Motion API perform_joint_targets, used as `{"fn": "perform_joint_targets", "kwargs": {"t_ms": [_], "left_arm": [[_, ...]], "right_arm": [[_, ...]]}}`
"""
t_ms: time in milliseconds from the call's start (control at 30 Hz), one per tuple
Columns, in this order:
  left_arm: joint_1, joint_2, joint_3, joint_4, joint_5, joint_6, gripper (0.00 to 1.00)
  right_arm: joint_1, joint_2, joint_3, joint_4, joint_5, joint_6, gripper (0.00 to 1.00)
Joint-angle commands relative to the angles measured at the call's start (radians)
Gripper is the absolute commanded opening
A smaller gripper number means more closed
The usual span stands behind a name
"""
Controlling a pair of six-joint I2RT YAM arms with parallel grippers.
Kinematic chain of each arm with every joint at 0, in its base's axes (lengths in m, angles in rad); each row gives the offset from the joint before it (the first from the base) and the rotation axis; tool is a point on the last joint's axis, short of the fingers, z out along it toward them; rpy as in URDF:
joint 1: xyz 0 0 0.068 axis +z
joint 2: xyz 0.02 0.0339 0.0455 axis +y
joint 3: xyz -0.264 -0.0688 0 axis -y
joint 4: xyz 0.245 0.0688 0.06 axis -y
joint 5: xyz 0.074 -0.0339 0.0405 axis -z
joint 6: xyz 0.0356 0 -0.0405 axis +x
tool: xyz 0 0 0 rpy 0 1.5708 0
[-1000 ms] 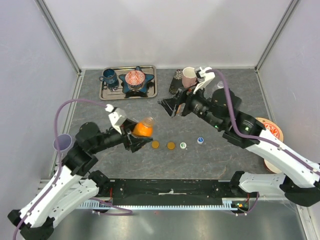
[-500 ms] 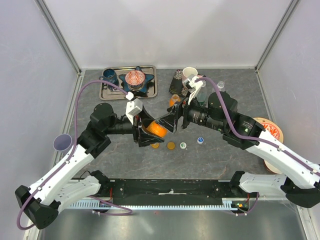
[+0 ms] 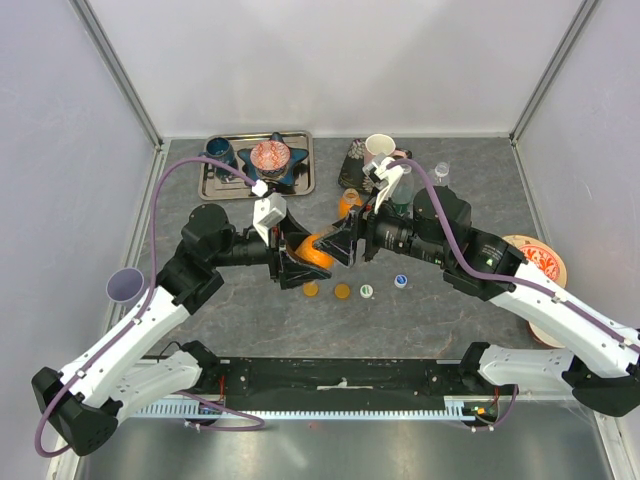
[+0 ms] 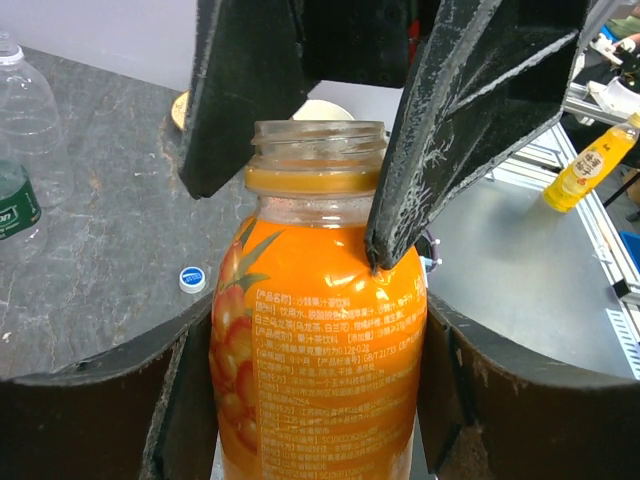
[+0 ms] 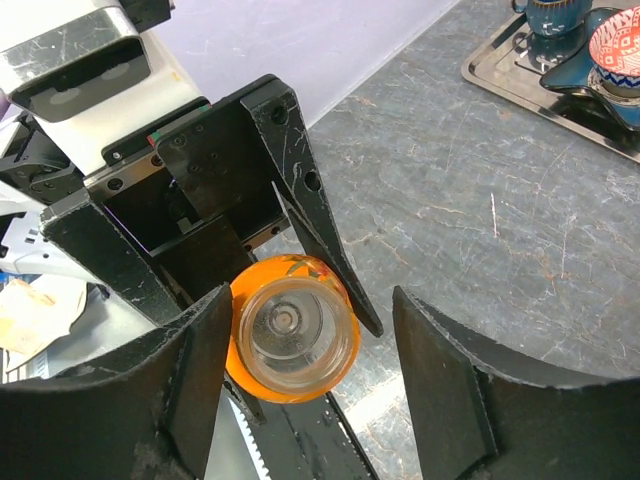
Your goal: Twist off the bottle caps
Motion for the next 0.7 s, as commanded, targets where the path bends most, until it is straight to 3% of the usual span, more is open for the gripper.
{"fn": "perform_joint_targets", "kwargs": {"t_ms": [0,100,200,300,333,367,667], "left_arm": [[0.003,-0.016,0.029,0.048,-0.021,-0.004,0.45],[0.003,-0.017,0.026,0.046,-0.024,-0.004,0.46],[0.003,-0.017,0.026,0.026,-0.055,-0.003,0.52],[0.003,-0.022,0.031,-0.009,-0.113,0.0,0.68],[0.003,-0.023,0.031,-0.009,-0.149,0.002,0.93],[0.003,-0.032,0.031,-0.047,-0.168,0.005,0.97],[0.004,-0.101,0.025,-0.191,-0.467,0.019,0.99]], "right_arm": [[-0.002,-0.012,-0.006,0.031,-0.012,0.004,0.7],[-0.002,-0.012,-0.01,0.035,-0.02,0.005,0.59],[0.0,-0.013,-0.015,0.04,-0.031,0.005,0.37],[-0.002,-0.013,-0.01,0.037,-0.029,0.002,0.0],[-0.002,-0.015,-0.007,0.037,-0.026,0.002,0.0],[-0.002,-0.015,-0.003,0.035,-0.025,0.0,0.0],[-0.002,-0.016,0.048,0.011,0.136,-0.016,0.0]]}}
